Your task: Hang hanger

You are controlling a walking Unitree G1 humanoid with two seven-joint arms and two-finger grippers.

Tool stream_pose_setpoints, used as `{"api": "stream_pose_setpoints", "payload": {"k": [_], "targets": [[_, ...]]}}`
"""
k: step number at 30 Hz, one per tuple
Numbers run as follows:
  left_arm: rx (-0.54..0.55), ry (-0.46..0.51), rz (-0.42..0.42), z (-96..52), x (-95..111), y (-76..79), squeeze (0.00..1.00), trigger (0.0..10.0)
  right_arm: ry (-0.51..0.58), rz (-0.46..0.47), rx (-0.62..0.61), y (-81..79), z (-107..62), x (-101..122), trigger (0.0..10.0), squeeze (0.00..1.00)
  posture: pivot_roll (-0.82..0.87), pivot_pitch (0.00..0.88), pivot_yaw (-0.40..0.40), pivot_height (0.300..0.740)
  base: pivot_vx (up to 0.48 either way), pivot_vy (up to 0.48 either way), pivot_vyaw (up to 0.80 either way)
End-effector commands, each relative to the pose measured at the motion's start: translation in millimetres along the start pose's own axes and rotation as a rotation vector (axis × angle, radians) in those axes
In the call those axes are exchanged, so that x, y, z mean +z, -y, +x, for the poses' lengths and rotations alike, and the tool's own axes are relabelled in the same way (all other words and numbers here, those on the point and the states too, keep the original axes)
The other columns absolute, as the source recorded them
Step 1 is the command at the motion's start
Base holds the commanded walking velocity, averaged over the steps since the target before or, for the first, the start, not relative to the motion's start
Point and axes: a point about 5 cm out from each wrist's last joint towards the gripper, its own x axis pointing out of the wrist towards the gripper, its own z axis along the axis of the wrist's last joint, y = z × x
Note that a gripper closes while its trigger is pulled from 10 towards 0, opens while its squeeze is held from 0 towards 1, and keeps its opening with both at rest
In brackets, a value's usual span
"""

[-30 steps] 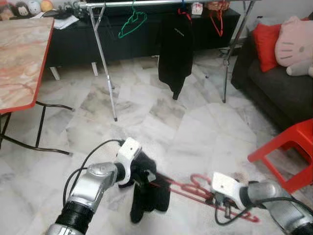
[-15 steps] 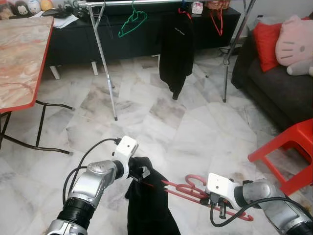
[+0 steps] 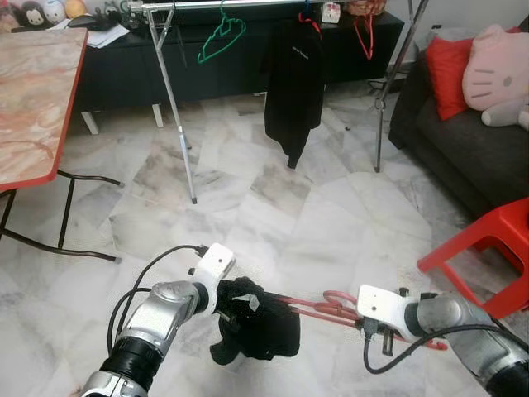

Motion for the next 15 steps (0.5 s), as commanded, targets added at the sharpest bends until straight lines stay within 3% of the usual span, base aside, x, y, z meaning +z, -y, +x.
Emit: {"api": "stream_pose_setpoints", "payload": {"k": [1,6,15], "targets": [[0.110,-0.021,0.029,-9.5,3,-21.1,0.00,10.0,-0.209,0.034,-0.041,1.6,-7.8,-41,0.0,0.00,-0.14,0.096,-0.058,0.740,0.000,0.000,0.00],[0.169,-0.060,0.011,-7.6,-2,-26.3,0.00,10.0,-0.299,-0.022,-0.115,12.8,-11.3,-50,0.0,0.00,-0.14,0.095,-0.061,0.740,0.000,0.000,0.00],[0.241,-0.059,0.009,-5.8,-2,-32.0,0.00,10.0,-0.326,-0.032,-0.161,18.1,-10.0,-52,0.0,0.00,-0.14,0.093,-0.062,0.740,0.000,0.000,0.00]]}}
